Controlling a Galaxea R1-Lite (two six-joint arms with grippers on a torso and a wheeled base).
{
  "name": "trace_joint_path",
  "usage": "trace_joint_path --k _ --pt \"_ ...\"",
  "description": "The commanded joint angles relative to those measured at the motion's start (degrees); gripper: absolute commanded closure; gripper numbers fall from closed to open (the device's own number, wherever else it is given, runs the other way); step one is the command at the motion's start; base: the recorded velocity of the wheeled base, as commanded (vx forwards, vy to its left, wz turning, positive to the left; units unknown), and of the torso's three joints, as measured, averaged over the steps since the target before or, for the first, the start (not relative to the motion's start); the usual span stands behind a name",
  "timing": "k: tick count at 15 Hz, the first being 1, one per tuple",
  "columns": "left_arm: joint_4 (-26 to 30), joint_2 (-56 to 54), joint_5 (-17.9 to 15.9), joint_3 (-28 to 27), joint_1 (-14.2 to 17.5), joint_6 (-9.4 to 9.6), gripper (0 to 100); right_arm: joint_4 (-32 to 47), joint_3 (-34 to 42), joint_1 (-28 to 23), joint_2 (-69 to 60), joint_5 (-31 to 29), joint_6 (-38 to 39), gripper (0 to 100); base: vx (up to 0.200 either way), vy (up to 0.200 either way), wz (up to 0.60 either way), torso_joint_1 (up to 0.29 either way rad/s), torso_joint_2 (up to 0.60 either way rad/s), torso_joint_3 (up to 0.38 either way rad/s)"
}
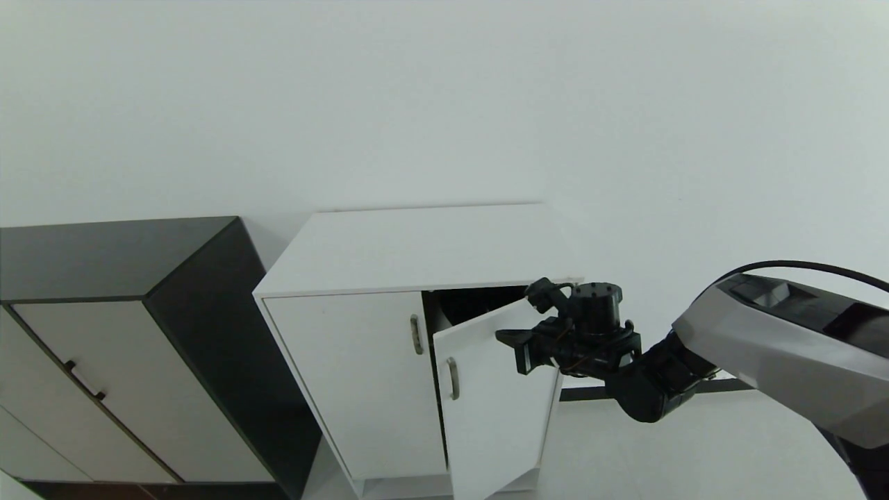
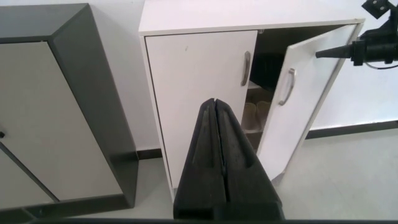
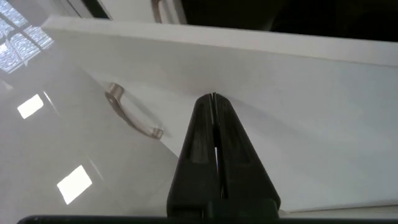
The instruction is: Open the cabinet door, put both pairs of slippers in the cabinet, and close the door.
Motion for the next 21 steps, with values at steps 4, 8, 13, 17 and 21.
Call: trace_joint_path --k 4,8,13,17,21 --pt "0.0 0.1 0.0 0.0 0.0 0.01 100 2.4 -3.7 -1.5 1.2 0.0 0.2 100 0.0 0.0 0.0 0.0 0.0 0.0" --pt "0.0 0.1 0.0 0.0 0.0 -0.08 100 3.8 -7.7 -2.1 1.8 -0.4 2.2 100 0.0 0.0 0.0 0.0 0.0 0.0" --pt "0.0 0.1 0.1 0.0 0.0 -0.25 100 4.7 -9.8 -3.1 3.3 -0.8 2.2 100 0.0 0.0 0.0 0.0 0.0 0.0" --pt "0.0 0.1 0.1 0.0 0.0 -0.25 100 4.8 -11.0 -3.9 4.5 -0.9 2.3 100 0.0 0.0 0.0 0.0 0.0 0.0" --pt "0.0 0.1 0.1 0.0 0.0 -0.34 100 4.9 -12.6 -5.0 5.7 -0.9 2.3 100 0.0 0.0 0.0 0.0 0.0 0.0"
